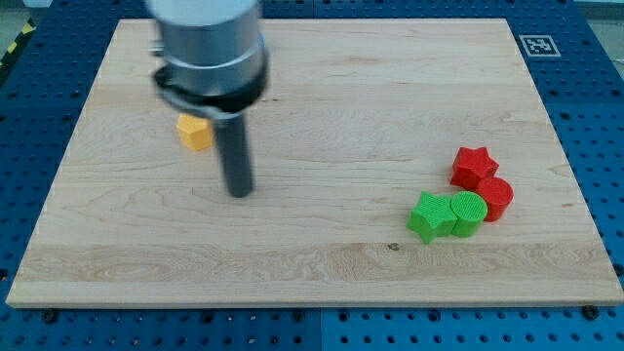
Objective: Push yellow hexagon closer to the group of blocks
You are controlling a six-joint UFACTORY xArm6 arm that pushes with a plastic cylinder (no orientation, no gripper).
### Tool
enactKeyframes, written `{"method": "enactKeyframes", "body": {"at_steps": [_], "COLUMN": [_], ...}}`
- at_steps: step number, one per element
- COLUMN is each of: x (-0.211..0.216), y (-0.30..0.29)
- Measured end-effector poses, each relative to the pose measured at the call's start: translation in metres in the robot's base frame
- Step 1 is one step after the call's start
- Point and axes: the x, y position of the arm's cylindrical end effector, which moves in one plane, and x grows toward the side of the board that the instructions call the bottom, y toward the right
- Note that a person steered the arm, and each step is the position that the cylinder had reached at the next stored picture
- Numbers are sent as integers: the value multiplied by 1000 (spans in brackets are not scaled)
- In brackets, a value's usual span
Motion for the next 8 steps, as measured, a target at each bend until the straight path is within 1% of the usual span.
{"method": "enactKeyframes", "body": {"at_steps": [1, 2, 3, 4, 5, 6, 7, 8], "x": [-43, -86, -86, -60, -55, -67, -46, -38], "y": [-58, -71, -11, 35, 39, 86, 98, 97]}}
